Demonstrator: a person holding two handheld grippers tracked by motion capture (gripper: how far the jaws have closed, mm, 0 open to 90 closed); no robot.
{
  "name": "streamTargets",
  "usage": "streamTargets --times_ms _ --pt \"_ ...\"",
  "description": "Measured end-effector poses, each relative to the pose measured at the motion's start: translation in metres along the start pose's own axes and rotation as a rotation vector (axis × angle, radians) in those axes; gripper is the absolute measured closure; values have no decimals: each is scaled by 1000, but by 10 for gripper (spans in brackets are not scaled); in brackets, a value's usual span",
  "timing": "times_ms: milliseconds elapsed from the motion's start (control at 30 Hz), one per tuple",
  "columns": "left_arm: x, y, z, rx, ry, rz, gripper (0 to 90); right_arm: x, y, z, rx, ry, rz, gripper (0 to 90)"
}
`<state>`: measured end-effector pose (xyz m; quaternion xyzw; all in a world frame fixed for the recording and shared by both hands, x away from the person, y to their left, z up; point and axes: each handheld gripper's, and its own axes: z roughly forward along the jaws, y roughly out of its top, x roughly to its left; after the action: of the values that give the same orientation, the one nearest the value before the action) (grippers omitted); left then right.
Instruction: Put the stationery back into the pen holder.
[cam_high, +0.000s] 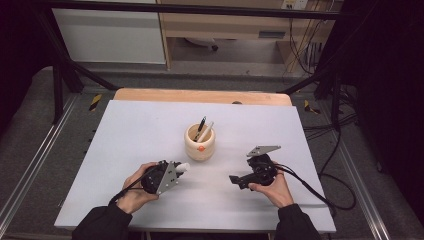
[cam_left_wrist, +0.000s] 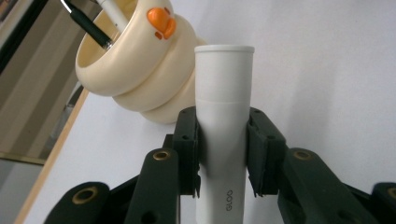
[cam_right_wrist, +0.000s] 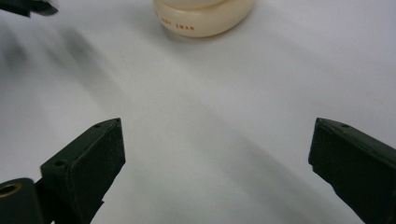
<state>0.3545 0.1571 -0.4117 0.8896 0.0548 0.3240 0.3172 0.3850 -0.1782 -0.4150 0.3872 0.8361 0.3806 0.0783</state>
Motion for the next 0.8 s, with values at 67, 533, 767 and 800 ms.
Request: streamTargets --times_ms 67,533,767,800 --pt "2 -1 -1 -2 -3 -29 677 -4 -4 -1 -6 -14 2 29" --pt "20 -4 -12 -43 -23 -284 677 -30 -41 -14 -45 -2 -11 14" --pt "30 -1 -13 -60 -24 -401 678 -36 -50 -22 -62 -6 -29 10" --pt "31 0 -13 -61 -26 -414 677 -37 -52 -23 -65 -9 -27 11"
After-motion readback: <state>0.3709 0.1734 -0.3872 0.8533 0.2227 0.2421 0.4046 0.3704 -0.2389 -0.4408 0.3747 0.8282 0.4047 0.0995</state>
